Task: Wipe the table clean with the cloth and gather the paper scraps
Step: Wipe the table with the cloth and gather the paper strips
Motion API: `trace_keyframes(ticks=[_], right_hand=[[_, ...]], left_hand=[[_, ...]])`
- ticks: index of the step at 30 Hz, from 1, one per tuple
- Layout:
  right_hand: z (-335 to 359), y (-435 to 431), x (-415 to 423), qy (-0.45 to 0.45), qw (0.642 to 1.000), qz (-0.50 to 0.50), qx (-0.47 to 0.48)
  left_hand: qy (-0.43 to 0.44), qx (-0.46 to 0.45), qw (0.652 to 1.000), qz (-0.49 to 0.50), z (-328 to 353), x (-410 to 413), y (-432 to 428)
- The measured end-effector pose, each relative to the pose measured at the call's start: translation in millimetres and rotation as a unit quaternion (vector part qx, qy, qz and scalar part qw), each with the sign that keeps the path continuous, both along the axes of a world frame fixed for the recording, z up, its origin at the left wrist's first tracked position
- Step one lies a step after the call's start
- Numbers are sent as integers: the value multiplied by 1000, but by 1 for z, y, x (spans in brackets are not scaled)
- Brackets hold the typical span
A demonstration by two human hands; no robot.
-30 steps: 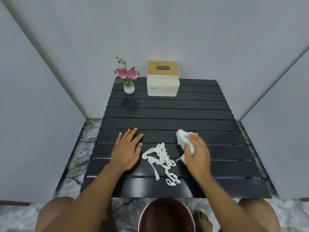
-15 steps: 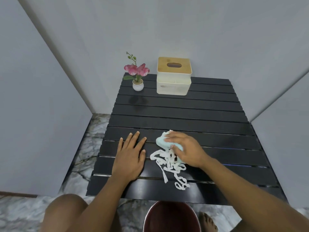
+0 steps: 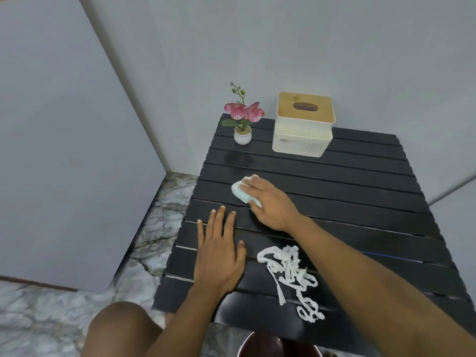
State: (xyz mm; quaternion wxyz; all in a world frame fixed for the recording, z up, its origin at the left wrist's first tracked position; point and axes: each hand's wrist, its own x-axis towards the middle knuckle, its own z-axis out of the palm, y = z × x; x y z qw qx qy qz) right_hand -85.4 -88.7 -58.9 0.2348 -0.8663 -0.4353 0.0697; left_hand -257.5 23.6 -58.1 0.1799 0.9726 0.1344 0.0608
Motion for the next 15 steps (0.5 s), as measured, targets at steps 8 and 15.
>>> trace_keyframes(ticks=[8, 15], right_hand=[[25, -25, -27, 225, 968, 106, 29], [54, -40, -22, 186, 976, -8, 114]], left_hand=[[-44, -68, 997, -16, -3, 0, 2], [-88, -145, 980, -103, 4, 7, 6]])
